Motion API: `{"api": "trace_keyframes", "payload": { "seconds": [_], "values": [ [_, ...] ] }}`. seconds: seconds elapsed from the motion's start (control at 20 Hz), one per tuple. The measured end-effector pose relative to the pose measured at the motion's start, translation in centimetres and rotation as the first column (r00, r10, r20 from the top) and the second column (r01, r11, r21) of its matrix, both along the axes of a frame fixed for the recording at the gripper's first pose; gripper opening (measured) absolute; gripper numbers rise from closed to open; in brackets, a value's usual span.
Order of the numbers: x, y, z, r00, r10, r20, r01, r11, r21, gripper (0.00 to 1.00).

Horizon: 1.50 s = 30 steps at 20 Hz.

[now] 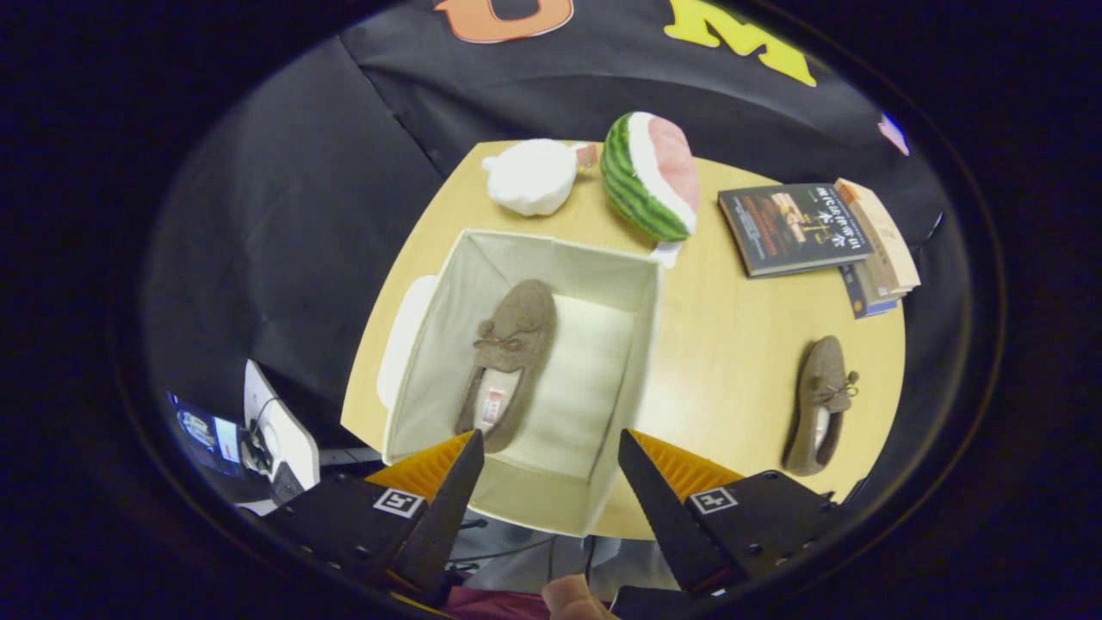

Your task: Open the storage box then place both shoes into the box .Put the left shoe in first, then the right shoe, with the right side of both shoes facing outward in a uniform manner.

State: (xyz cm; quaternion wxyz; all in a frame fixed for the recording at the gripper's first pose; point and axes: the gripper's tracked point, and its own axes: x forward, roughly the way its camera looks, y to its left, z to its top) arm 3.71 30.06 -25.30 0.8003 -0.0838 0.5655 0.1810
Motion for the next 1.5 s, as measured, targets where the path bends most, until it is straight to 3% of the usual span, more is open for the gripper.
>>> {"api": "trace_keyframes", "payload": {
  "seconds": [0.4, 0.65, 0.85, 1.3, 1.5],
  "values": [
    [3.0, -16.9, -0.6, 0.992, -0.118, 0.035, 0.12, 0.992, -0.047, 0.97],
    [4.8, -26.1, -4.8, 0.973, -0.23, 0.0, 0.228, 0.967, -0.112, 0.97],
    [7.0, -32.3, -8.6, 0.968, -0.251, 0.002, 0.246, 0.947, -0.207, 0.97],
    [11.3, -40.2, -14.0, 0.96, -0.28, 0.029, 0.272, 0.897, -0.349, 0.97],
    [11.8, -40.2, -15.7, 0.958, -0.287, -0.012, 0.27, 0.914, -0.302, 0.96]
  ]
}}
